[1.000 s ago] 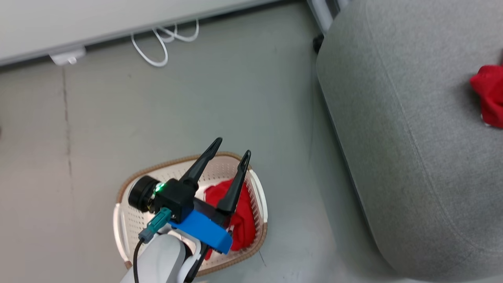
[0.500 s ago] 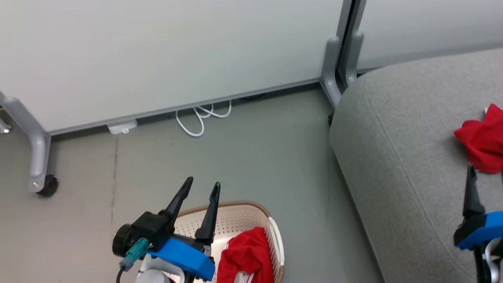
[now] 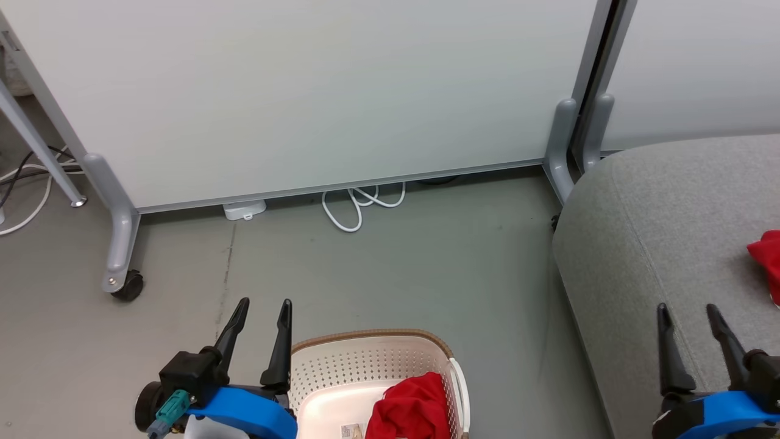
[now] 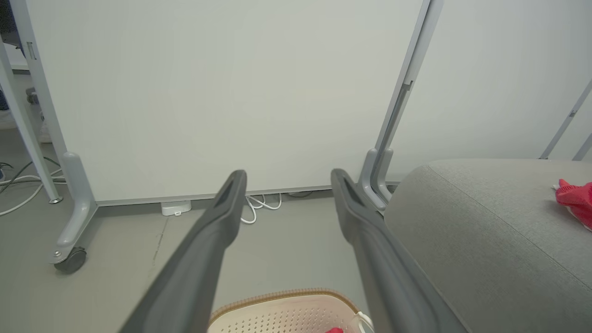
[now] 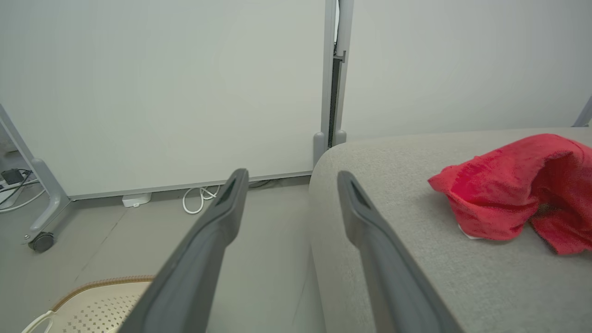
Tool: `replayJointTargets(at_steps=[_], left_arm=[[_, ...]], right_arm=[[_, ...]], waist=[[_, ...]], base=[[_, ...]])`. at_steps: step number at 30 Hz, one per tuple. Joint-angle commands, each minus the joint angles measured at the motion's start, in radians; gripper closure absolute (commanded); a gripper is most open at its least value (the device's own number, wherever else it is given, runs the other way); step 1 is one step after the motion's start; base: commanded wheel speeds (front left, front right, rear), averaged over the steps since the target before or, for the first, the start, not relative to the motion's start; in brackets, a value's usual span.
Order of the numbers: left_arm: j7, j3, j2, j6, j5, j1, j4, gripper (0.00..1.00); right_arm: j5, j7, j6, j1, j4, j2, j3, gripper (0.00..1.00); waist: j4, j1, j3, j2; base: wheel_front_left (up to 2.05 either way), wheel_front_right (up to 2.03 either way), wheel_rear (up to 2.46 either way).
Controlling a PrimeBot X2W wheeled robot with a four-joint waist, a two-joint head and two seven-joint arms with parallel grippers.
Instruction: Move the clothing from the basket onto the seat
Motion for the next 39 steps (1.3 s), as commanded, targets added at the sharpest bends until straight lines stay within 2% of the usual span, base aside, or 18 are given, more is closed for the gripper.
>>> replayJointTargets(at_steps=[1,10,28,34,39], left_arm=[[-0.003,0.011,-0.002,-0.002,0.007,0.012,0.002,0.00],[-0.003,0.046,-0.004,-0.002,0.017,0.015,0.013,0.00],[-0.003,0.058,-0.011,-0.002,0.028,0.017,0.019,0.00],[-0.003,0.051,-0.015,-0.002,0.027,-0.002,0.015,0.00],[-0.003,0.042,-0.019,-0.002,0.025,-0.035,0.013,0.00]], right_arm=[[0.011,0.005,0.000,0.020,-0.014,0.002,0.013,0.00],[0.048,0.020,0.000,0.027,-0.033,0.002,0.106,0.00],[0.055,0.019,0.000,0.007,-0.017,0.003,0.122,0.00],[0.058,0.021,0.000,-0.013,-0.029,0.003,0.123,0.00],[0.051,0.023,0.000,-0.048,-0.048,0.003,0.131,0.00]], waist=[[0.010,0.0002,-0.004,-0.0001],[0.030,0.0002,-0.009,-0.0001],[0.040,0.0002,-0.001,-0.0001],[0.037,0.0002,0.042,-0.0001],[0.029,0.0002,0.122,-0.0001]], base=[[0.00,0.00,0.00],[0.00,0.00,0.00],[0.00,0.00,0.00],[0.00,0.00,0.00],[0.00,0.00,0.00]])
